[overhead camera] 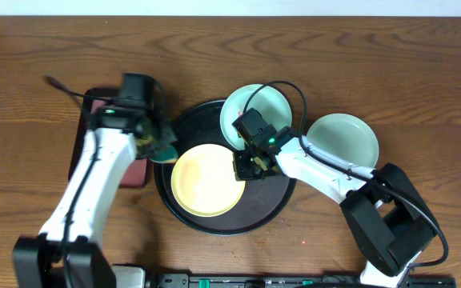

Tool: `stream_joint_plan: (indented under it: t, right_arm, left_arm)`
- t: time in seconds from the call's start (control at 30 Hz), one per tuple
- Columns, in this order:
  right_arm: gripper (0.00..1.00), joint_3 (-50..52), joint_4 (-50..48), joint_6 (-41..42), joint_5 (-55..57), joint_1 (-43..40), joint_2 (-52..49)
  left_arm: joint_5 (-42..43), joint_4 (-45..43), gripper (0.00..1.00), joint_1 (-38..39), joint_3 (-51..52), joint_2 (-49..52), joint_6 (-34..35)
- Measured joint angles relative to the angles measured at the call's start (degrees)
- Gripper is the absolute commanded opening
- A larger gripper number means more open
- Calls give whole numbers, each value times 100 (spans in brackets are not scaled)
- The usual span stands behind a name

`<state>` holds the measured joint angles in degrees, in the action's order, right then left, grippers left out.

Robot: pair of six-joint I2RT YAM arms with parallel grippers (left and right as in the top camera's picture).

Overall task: Clean dirty plates on tray and stack at the side
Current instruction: 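Scrub the yellow plate with the sponge in the left gripper, then lift the yellow plate with the right gripper and stack it on the green plate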

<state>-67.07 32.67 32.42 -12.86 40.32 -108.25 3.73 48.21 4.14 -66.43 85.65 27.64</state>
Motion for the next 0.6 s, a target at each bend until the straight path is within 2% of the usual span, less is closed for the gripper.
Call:
stream_joint_plan:
  t: [0.13, 0.27, 0.6]
  right_arm:
    - [1, -94, 7, -361, 271, 92, 164]
    - [1, -168, 31, -815, 1010, 358, 654]
    - [1, -234, 83, -1611, 3958, 1384, 1578]
  left_arm:
    - [-142, 131, 8, -479, -105, -199, -144]
    - [-210, 205, 8, -940, -105, -184, -247]
    - [-262, 221, 8, -1320, -105, -63, -315]
